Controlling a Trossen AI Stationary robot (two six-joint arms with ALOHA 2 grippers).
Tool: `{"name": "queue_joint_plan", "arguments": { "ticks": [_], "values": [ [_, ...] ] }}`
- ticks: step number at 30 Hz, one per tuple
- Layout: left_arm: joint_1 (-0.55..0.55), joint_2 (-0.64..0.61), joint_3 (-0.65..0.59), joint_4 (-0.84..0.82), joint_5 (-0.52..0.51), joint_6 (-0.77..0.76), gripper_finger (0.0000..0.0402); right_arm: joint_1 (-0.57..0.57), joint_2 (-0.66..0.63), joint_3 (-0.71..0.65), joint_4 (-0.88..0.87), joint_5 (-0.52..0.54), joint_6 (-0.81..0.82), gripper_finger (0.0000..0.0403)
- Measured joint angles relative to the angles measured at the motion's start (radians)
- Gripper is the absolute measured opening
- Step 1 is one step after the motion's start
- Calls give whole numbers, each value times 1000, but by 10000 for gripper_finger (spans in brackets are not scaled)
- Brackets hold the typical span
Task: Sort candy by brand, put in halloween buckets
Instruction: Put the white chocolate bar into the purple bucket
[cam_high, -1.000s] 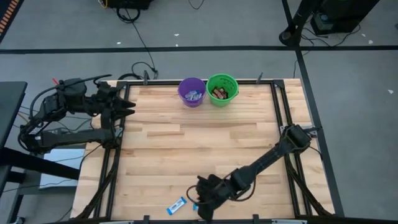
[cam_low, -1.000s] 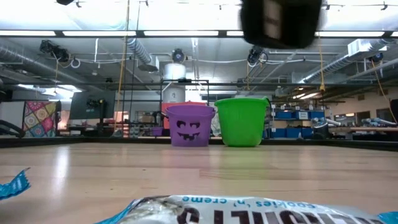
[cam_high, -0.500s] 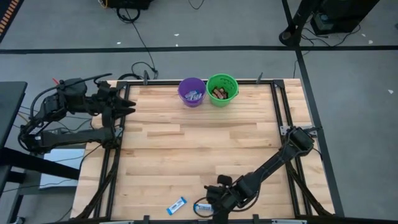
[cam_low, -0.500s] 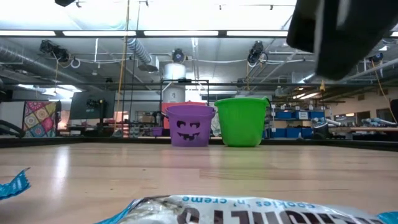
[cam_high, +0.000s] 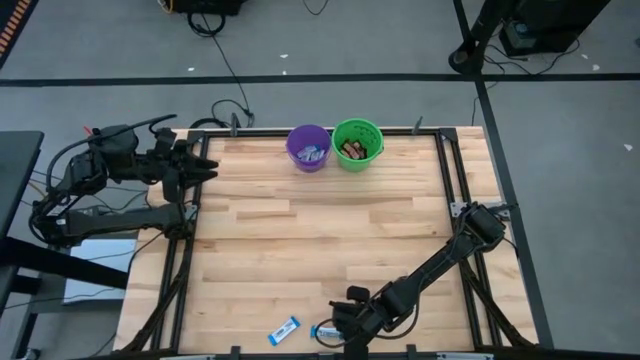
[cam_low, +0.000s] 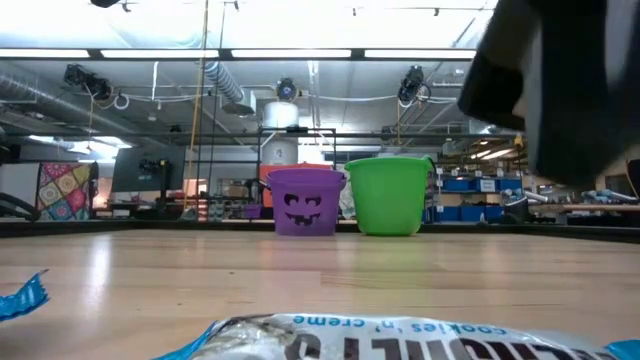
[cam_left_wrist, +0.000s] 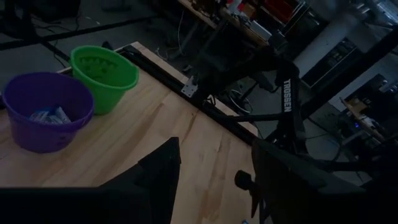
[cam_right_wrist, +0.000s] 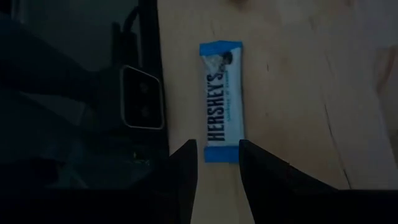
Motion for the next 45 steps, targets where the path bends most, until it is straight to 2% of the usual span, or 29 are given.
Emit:
{"name": "queue_joint_plan", "arguments": {
  "ticks": [7, 11, 18, 25, 38, 45],
  "values": [
    [0, 0, 0, 0, -7, -1, 202, -8, 2, -109, 156, -31, 48, 129],
    [0, 0, 0, 0, -7, -1, 202, -17, 2, -113, 204, -22, 36, 129],
    [0, 0, 0, 0, -11, 3, 202, -32, 1, -118, 177, -18, -6, 129],
    [0, 0, 0, 0, -11, 5, 202, -54, 1, -184, 322, -21, 11, 129],
    [0, 0, 0, 0, -18, 11, 202, -16, 1, -187, 346, -26, 56, 129],
    [0, 0, 0, 0, -29, 27, 202, -10, 1, -187, 327, 6, 62, 129]
  ]
}}
